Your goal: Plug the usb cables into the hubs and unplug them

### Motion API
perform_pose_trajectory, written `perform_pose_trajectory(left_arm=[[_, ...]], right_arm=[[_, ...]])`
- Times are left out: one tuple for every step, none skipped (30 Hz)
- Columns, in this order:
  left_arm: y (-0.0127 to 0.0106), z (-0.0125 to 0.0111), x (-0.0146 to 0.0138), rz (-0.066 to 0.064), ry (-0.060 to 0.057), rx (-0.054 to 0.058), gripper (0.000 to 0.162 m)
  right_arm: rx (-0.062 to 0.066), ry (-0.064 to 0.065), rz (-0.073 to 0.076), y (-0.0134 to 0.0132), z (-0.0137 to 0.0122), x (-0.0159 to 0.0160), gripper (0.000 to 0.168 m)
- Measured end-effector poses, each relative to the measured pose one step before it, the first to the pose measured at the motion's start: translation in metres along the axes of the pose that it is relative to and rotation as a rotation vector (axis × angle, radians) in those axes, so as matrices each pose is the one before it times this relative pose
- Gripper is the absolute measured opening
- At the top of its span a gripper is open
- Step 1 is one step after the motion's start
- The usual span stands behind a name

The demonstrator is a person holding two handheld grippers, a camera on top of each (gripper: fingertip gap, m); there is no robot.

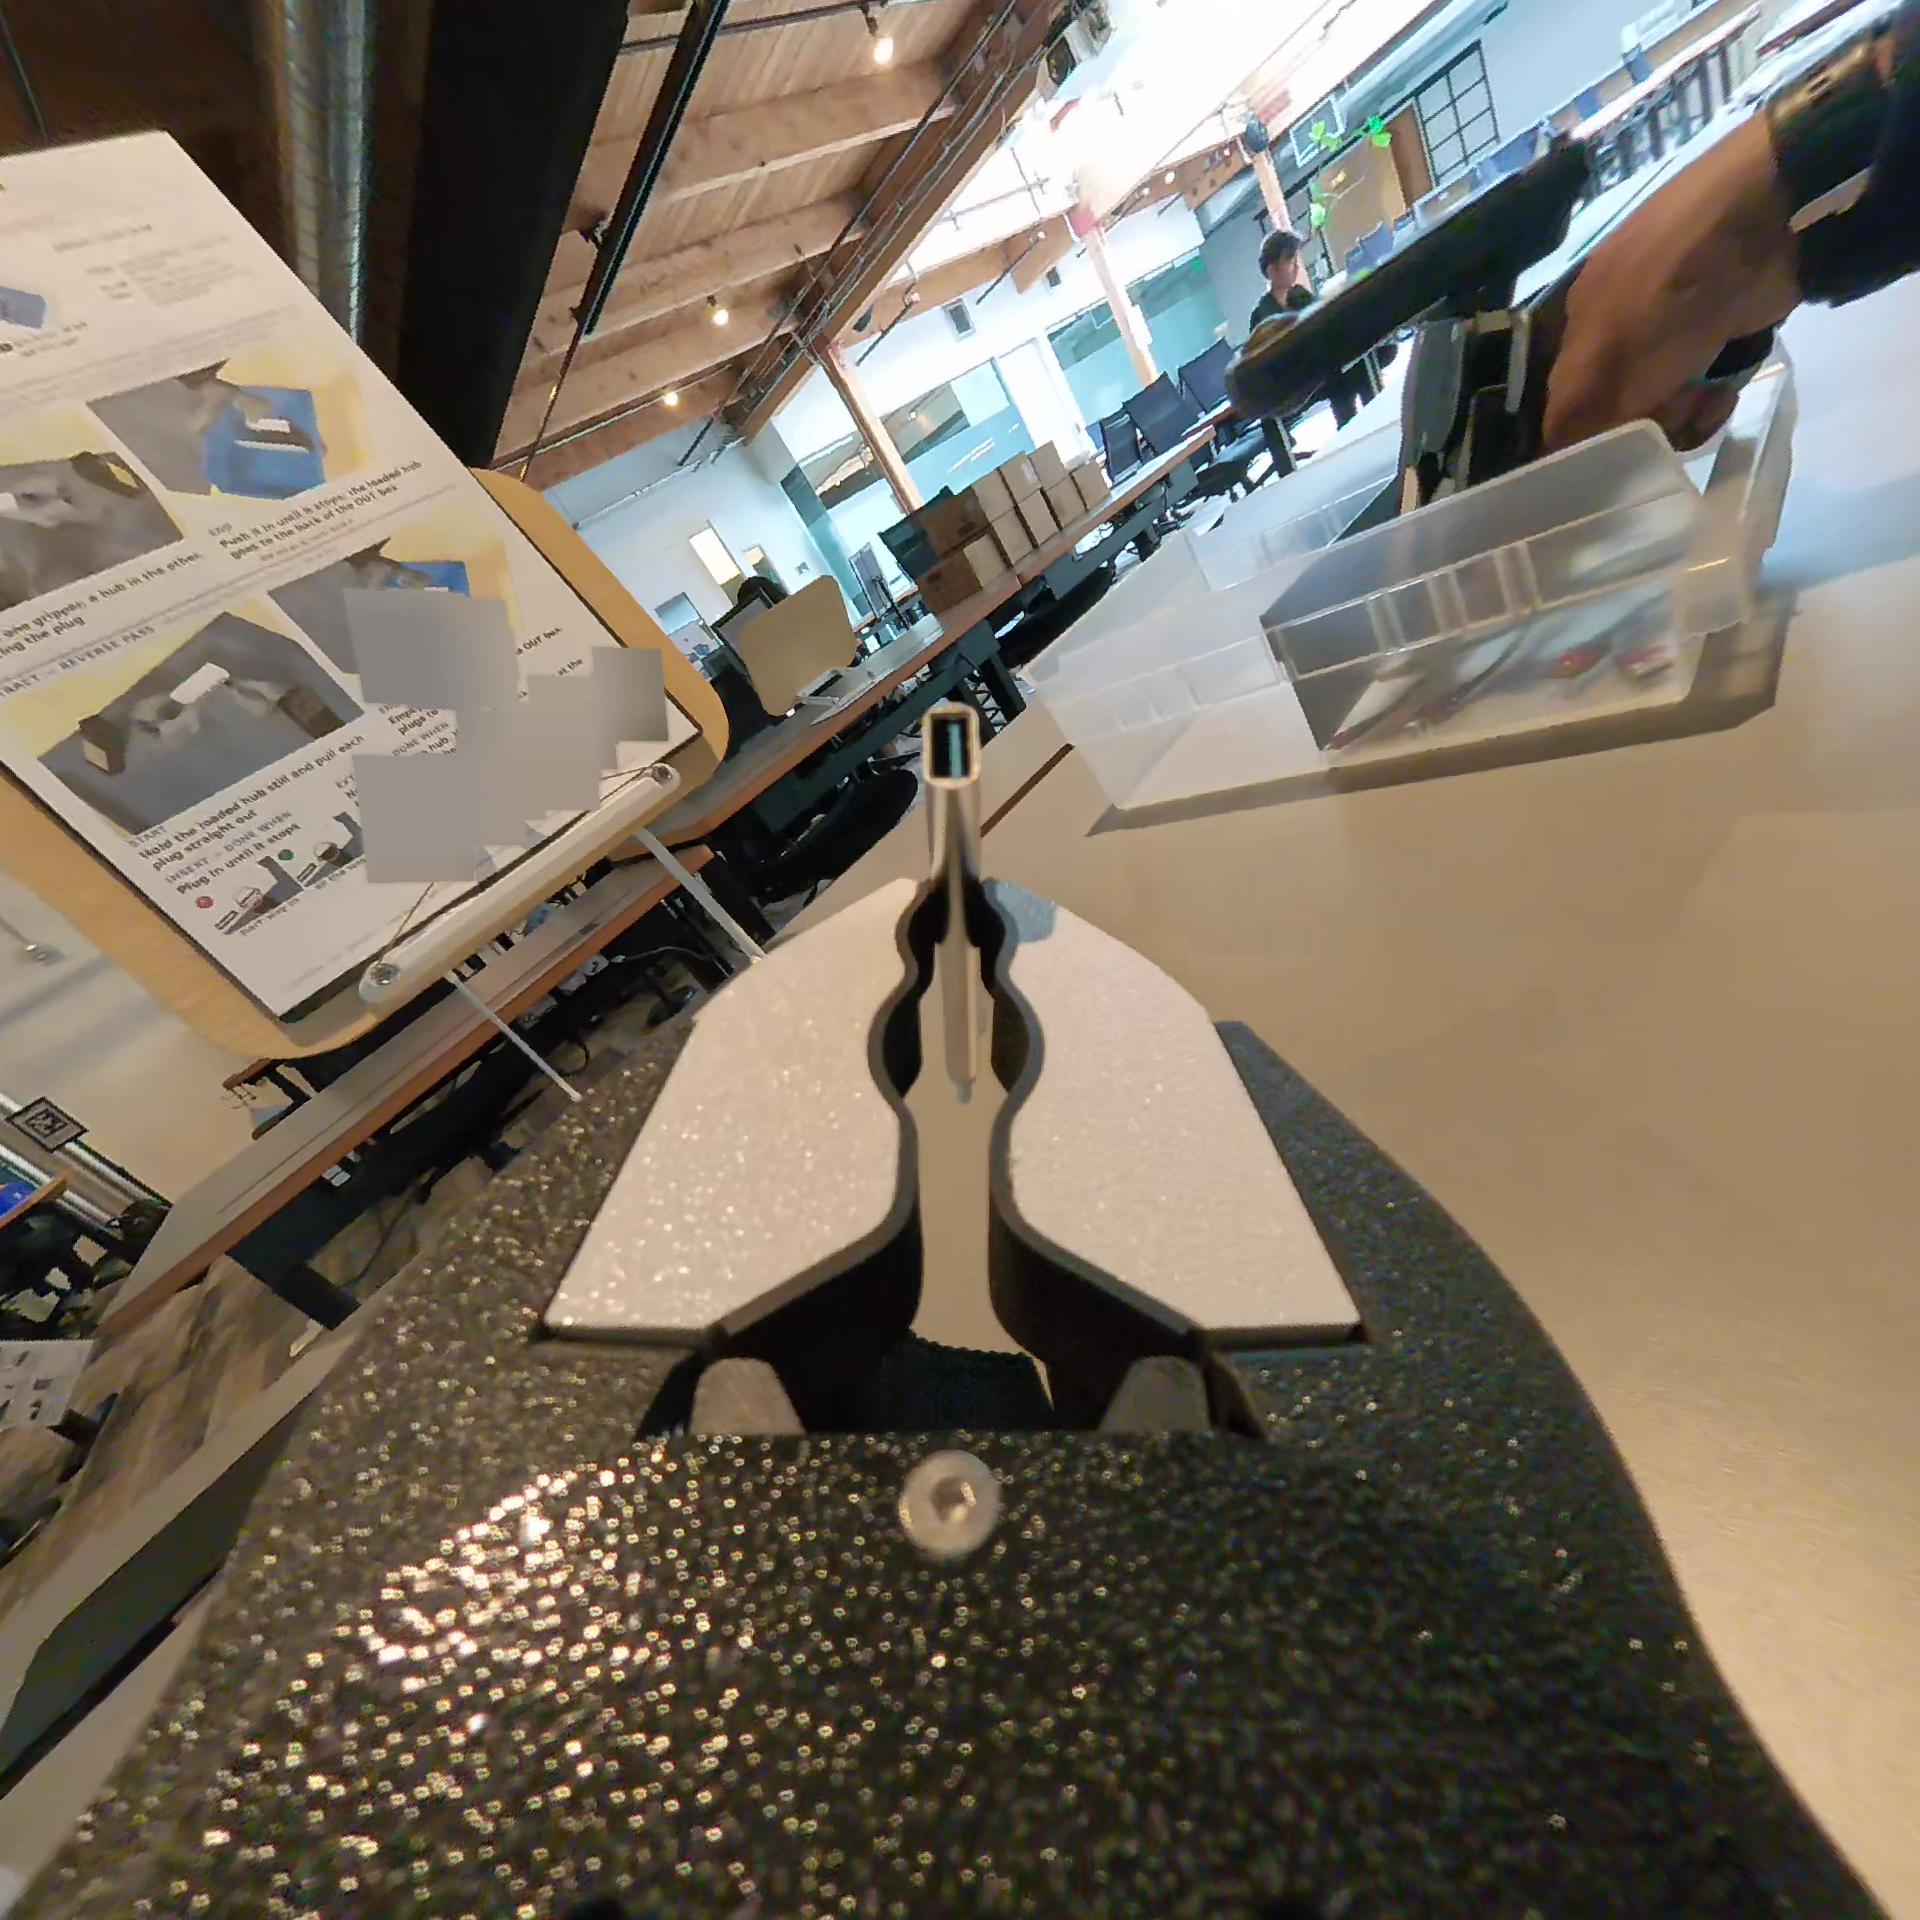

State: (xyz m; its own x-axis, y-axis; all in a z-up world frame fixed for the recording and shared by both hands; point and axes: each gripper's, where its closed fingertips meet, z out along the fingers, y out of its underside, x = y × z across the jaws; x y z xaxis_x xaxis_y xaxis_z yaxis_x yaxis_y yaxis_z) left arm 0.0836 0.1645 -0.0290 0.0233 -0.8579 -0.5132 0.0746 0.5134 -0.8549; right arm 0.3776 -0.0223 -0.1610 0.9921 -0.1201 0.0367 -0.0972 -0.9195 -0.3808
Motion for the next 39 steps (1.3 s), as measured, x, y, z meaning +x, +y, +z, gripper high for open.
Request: perform_pose_trajectory(left_arm=[[-0.00127,-0.00067,-0.00059,0.0,-0.0029,0.0038,0.007],[-0.00124,-0.00058,-0.00053,-0.0001,-0.0025,0.0036,0.007],[-0.00126,-0.00069,-0.00043,0.0006,-0.003,0.0035,0.007],[-0.00116,-0.0006,-0.00045,0.0014,-0.0031,0.0034,0.007],[-0.00119,-0.00062,-0.00044,0.0017,-0.0025,0.003,0.007],[-0.00108,-0.00064,-0.00037,0.0012,-0.0026,0.0028,0.007],[-0.0012,-0.00059,-0.00062,0.0007,-0.0037,0.0035,0.007],[-0.00146,-0.0005,-0.00052,0.0006,-0.0032,0.0044,0.007],[-0.00129,-0.00053,-0.00048,0.0006,-0.0026,0.0041,0.007],[-0.00112,-0.00038,-0.0007,0.0011,-0.0035,0.0034,0.007],[-0.00108,-0.00044,-0.00112,0.0012,-0.0062,0.0024,0.007],[-0.00115,-0.00043,-0.00166,-0.0006,-0.0082,0.0038,0.007],[-0.00111,-0.00022,-0.00145,-0.0031,-0.0064,0.0053,0.007],[-0.00064,0.00006,-0.00131,-0.0044,-0.0036,0.0037,0.007],[0.00003,0.0004,-0.00112,-0.0042,-0.0032,0.0004,0.007],[0.0002,0.00063,-0.0009,-0.0036,-0.0034,-0.0002,0.007],[0.0006,0.00093,-0.00036,-0.0042,0.0,-0.0012,0.007],[0.0007,0.00095,-0.00023,-0.0034,-0.0004,-0.002,0.007],[0.00055,0.0009,-0.00053,-0.0034,-0.0022,-0.0016,0.007],[0.00029,0.00074,-0.00083,-0.0023,-0.002,0.0002,0.007],[0.00007,0.00086,-0.00201,0.0004,-0.0054,-0.0009,0.007],[-0.00059,0.00123,-0.00342,-0.0031,-0.0099,-0.0012,0.007],[-0.00174,0.00204,-0.00463,-0.004,-0.0109,-0.0007,0.007],[-0.00333,0.003,-0.00504,0.0075,-0.0091,0.0019,0.007],[-0.00442,0.00419,-0.00543,0.0208,-0.0092,0.0032,0.007],[-0.00485,0.00515,-0.0058,0.028,-0.0104,0.0032,0.007],[-0.00544,0.00611,-0.00573,0.0329,-0.0097,0.0066,0.007],[-0.00522,0.00686,-0.00517,0.0359,-0.0085,0.0105,0.007],[-0.00435,0.00695,-0.00425,0.0311,-0.0081,0.0111,0.007],[-0.00295,0.00663,-0.00263,0.0223,-0.0059,0.0101,0.007],[-0.00131,0.00547,-0.00067,0.0163,-0.0034,0.0102,0.007],[0.00022,0.00398,0.00133,0.0084,-0.0023,0.0087,0.007],[0.00194,0.00176,0.00263,0.0019,-0.0049,0.0059,0.007],[0.0036,-0.00046,0.00466,0.0021,-0.0033,0.0021,0.007],[0.00485,-0.00178,0.00641,0.0116,0.002,-0.0037,0.007],[0.0051,-0.00226,0.00734,0.024,0.0096,-0.0133,0.007],[0.0032,-0.00236,0.00637,0.0326,0.0121,-0.0152,0.007],[-0.00016,-0.00226,0.0044,0.0383,0.0082,-0.0025,0.007],[-0.00252,-0.00122,0.00172,0.0315,0.0019,0.0065,0.007]], right_arm=[[-0.0028,-0.0044,-0.002,-0.00008,-0.00011,-0.00008,0.016],[0.0012,0.0016,-0.0023,-0.00013,-0.00035,0.0005,0.016],[0.0069,0.0081,-0.0014,-0.00053,-0.00108,0.00091,0.016],[0.0139,0.0109,-0.0011,-0.00093,-0.00269,0.00068,0.015],[0.0221,0.0112,0.0022,-0.00198,-0.0048,0.00049,0.015],[0.028,0.0114,0.005,-0.00272,-0.00693,0.0005,0.015],[0.0343,0.0144,0.0049,-0.00366,-0.00908,0.00093,0.015],[0.0445,0.0147,0.0058,-0.00541,-0.01175,0.00096,0.015],[0.0546,0.0118,0.0074,-0.00754,-0.01455,0.00063,0.015],[0.064,0.0108,0.0076,-0.01003,-0.01759,0.00012,0.014],[0.0776,0.0088,0.0041,-0.01366,-0.02029,-0.00104,0.014],[0.0869,0.001,0.0,-0.01724,-0.02208,-0.00351,0.014],[0.0883,-0.0017,-0.0056,-0.02007,-0.02234,-0.00554,0.015],[0.084,0.0006,-0.0147,-0.02167,-0.02095,-0.00715,0.014],[0.0717,0.0033,-0.0214,-0.02164,-0.01812,-0.00807,0.014],[0.0619,0.0122,-0.0273,-0.02076,-0.01496,-0.00755,0.014],[0.0469,0.0169,-0.0338,-0.01849,-0.01147,-0.00681,0.014],[0.0309,0.0132,-0.0364,-0.01515,-0.00791,-0.0068,0.015],[0.0335,0.0039,-0.0322,-0.01397,-0.00538,-0.00734,0.015],[0.0458,-0.011,-0.0224,-0.01433,-0.00324,-0.00904,0.015],[0.0518,-0.0235,-0.0157,-0.01431,-0.00157,-0.0107,0.015],[0.0513,-0.0279,-0.0119,-0.01354,0.00004,-0.0114,0.015],[0.0522,-0.027,-0.0071,-0.01282,0.00161,-0.01124,0.015],[0.0514,-0.0347,-0.0023,-0.01145,0.00404,-0.01251,0.014],[0.0464,-0.0465,-0.0003,-0.00868,0.00686,-0.01424,0.015],[0.0435,-0.0458,-0.0017,-0.0056,0.00958,-0.01391,0.015],[0.0436,-0.0369,-0.0009,-0.00249,0.01199,-0.01243,0.015],[0.034,-0.0321,0.0087,0.00221,0.01388,-0.01115,0.015],[0.025,-0.0266,0.0225,0.00642,0.01497,-0.00959,0.015],[0.0256,-0.0302,0.0269,0.00931,0.0151,-0.00918,0.015],[0.0325,-0.0376,0.021,0.01089,0.01458,-0.00934,0.015],[0.0422,-0.0326,0.0115,0.01152,0.01264,-0.00815,0.015],[0.0483,-0.0229,0.003,0.01189,0.00995,-0.00661,0.015],[0.0361,-0.011,0.0068,0.01355,0.00745,-0.0044,0.015],[0.0209,0.0041,0.0122,0.01481,0.00515,-0.00164,0.015],[0.022,0.0109,0.01,0.0133,0.00262,-0.00038,0.015],[0.0189,0.0065,0.0151,0.0108,0.00095,-0.00065,0.015],[-0.0083,0.0015,0.0228,0.00872,0.00078,-0.00182,0.015],[-0.0095,-0.0181,-0.012,0.00515,0.00064,-0.00557,0.015]])
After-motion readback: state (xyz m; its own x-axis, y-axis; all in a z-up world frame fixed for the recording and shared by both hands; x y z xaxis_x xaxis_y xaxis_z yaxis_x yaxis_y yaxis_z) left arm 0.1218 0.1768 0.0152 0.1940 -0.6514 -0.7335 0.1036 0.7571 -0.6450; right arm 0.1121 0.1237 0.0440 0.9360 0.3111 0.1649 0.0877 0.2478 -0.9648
